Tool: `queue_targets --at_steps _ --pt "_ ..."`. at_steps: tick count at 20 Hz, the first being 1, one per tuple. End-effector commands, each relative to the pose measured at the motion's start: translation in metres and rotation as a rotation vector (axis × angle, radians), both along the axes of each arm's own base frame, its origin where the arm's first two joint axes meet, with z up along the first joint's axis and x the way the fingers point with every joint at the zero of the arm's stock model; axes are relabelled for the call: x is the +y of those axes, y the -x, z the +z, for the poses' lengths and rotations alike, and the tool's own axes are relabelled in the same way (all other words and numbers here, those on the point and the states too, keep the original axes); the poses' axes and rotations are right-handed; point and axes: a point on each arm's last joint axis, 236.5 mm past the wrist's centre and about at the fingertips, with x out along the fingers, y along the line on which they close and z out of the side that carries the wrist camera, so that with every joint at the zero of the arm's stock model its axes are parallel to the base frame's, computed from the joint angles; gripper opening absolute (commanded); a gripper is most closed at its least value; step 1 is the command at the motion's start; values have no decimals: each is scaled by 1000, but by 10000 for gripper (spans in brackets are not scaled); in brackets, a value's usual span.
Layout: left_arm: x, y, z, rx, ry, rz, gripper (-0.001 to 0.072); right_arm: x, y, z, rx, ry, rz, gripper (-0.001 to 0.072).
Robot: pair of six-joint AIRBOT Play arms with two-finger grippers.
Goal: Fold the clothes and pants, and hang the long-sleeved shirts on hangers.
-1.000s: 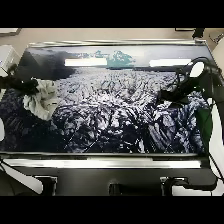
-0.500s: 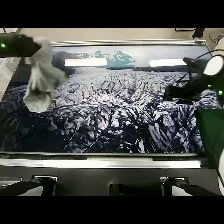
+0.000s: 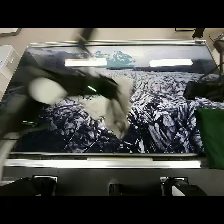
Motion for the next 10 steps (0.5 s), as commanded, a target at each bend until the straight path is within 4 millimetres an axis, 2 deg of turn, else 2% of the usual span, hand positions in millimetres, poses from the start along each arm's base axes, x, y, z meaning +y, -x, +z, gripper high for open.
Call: queue_targets --at_steps 1,2,3,4,5,6,9,10 --pt "-100 72 -106 272 54 -87 22 -10 6 12 -35 33 -27 699" --pt "-114 90 -128 337 45 -107 216 -10 4 13 -42 32 -29 699" --pt "-120 100 -143 399 39 -111 719 -10 2 13 -51 32 -29 699" --pt "-111 97 -153 434 9 -105 714 -10 1 13 -54 27 -39 698" --pt "-92 79 -155 435 -25 -79 713 -9 0 11 -47 14 -55 696" --pt "-65 52 -152 432 -47 -32 713 -4 1 6 -26 -6 -53 689" --pt "45 -46 -127 419 -32 178 713 18 3 -23 85 -92 -13 689" --pt "82 -71 -123 424 -22 253 712 27 2 -39 128 -128 1 689"
